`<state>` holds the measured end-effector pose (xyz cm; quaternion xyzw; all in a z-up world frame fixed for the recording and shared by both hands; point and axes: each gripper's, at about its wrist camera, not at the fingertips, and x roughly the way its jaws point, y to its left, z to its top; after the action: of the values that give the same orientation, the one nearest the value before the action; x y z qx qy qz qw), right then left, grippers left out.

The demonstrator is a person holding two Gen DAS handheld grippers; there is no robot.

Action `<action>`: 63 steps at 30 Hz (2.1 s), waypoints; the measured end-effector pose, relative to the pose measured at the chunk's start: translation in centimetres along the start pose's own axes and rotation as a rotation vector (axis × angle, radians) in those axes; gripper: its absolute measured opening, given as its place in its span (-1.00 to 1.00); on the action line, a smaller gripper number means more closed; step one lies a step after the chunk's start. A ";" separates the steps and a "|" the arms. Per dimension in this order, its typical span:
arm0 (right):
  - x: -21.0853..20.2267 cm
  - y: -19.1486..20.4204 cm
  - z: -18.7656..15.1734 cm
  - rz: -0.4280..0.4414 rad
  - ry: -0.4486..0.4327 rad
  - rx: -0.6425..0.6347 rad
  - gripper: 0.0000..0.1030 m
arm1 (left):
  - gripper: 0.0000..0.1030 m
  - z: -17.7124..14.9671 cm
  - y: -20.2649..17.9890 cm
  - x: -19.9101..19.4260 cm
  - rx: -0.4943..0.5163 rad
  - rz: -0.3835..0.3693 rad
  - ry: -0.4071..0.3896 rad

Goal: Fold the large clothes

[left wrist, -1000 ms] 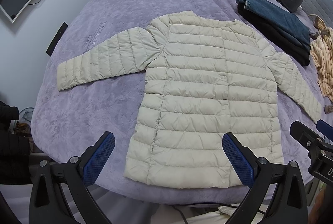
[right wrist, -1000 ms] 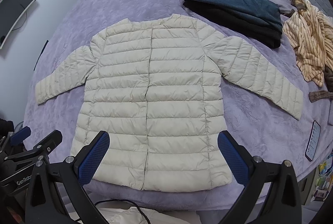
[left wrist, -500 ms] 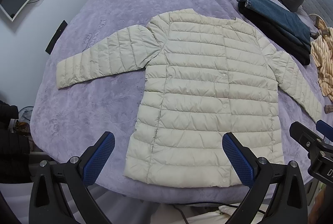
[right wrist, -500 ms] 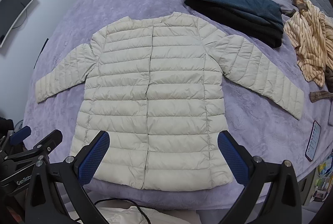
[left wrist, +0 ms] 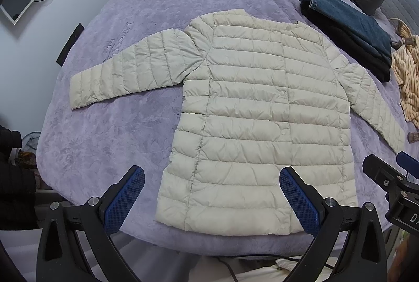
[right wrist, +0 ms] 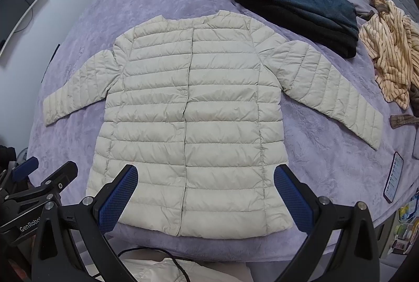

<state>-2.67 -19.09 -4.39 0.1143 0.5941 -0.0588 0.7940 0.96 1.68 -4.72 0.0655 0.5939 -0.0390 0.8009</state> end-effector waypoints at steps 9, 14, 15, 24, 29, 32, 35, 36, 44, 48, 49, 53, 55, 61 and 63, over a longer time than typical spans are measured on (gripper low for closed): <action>0.3 0.3 -0.2 0.001 0.014 -0.004 1.00 | 1.00 -0.2 0.3 0.3 -0.004 -0.002 0.012; 0.3 0.5 -0.2 0.001 0.018 -0.013 1.00 | 1.00 -0.3 0.5 0.3 -0.007 -0.004 0.015; 0.3 0.6 -0.2 0.001 0.018 -0.012 1.00 | 1.00 -0.3 0.5 0.3 -0.007 -0.003 0.015; 0.8 1.0 -0.1 0.006 0.035 -0.024 1.00 | 1.00 -0.2 1.4 0.9 -0.028 -0.017 0.032; 1.6 1.6 0.0 0.017 0.043 -0.048 1.00 | 1.00 0.0 2.6 2.0 -0.051 -0.024 0.050; 2.5 2.0 0.2 0.022 0.063 -0.066 1.00 | 1.00 0.0 3.4 3.0 -0.061 -0.029 0.064; 3.9 2.8 0.2 0.022 0.094 -0.088 1.00 | 1.00 0.0 4.5 4.1 -0.077 -0.032 0.077; 4.3 3.1 0.2 0.025 0.100 -0.095 1.00 | 1.00 0.0 4.9 4.5 -0.082 -0.034 0.080; 8.2 7.2 0.3 0.047 0.182 -0.176 1.00 | 1.00 0.6 9.5 8.5 -0.163 -0.066 0.099; 9.9 9.2 1.3 0.049 0.185 -0.192 1.00 | 1.00 1.3 13.1 10.7 -0.233 -0.087 0.092; 10.3 9.8 1.6 0.049 0.181 -0.193 1.00 | 1.00 1.5 14.2 11.2 -0.254 -0.094 0.087; 12.2 12.0 3.2 0.057 0.173 -0.186 1.00 | 1.00 2.6 19.1 13.6 -0.347 -0.102 0.059; 13.2 13.1 3.9 0.054 0.165 -0.188 1.00 | 1.00 3.2 21.6 14.9 -0.398 -0.121 0.047; 16.9 16.7 5.8 0.038 0.148 -0.221 1.00 | 1.00 4.7 27.6 19.4 -0.564 -0.187 0.026; 18.1 17.9 6.6 0.029 0.139 -0.228 1.00 | 1.00 5.1 28.6 20.4 -0.590 -0.190 0.017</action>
<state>12.79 -2.72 -17.90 0.0356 0.6489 0.0286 0.7595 15.77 29.53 -21.09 -0.2253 0.5898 0.0611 0.7731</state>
